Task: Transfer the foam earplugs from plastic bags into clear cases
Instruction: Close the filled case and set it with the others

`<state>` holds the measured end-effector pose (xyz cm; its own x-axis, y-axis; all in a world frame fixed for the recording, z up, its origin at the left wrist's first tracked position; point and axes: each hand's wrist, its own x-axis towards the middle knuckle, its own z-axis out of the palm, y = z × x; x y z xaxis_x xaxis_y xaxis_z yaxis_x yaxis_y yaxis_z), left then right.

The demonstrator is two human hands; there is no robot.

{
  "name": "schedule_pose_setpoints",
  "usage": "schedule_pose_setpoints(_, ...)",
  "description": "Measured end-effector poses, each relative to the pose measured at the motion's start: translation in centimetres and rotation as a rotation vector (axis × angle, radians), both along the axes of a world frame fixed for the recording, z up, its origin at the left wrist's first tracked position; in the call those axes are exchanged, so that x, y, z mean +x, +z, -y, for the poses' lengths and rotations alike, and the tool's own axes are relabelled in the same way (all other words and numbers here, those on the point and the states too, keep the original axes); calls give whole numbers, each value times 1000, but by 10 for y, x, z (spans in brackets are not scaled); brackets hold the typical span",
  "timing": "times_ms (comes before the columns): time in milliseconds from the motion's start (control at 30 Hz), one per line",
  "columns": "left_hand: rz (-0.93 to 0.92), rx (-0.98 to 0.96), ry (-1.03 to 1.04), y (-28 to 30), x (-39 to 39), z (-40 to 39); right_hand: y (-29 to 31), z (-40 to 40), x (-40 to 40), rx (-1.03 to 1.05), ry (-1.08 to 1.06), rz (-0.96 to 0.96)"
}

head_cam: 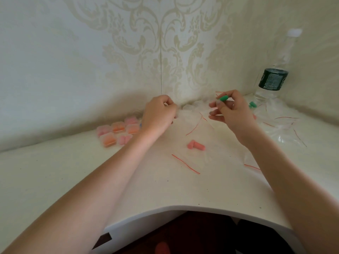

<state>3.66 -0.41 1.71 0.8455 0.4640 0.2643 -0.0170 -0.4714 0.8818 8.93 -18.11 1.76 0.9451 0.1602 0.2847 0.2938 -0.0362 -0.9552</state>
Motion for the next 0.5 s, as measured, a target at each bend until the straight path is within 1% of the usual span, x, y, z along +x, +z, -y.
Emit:
schedule_pose_setpoints(67,-59,124,52,5,-5,-4,3,2,1,14,-29,-75)
schedule_pose_setpoints(167,-200,389,142,12,-13,-6,5,1,0,42,-36,-217)
schedule_pose_setpoints(267,-323,558,98,11,-17,-6,5,-1,-1,100,9,-367)
schedule_pose_setpoints(400,-325,641,57,8,-13,-4,6,-4,-3,149,-6,-506)
schedule_pose_setpoints(467,-312,691,97,8,-13,-2,5,-4,-3,186,13,-535)
schedule_pose_setpoints(500,-304,748,139,7,-12,-1,6,-3,-4,197,25,-543)
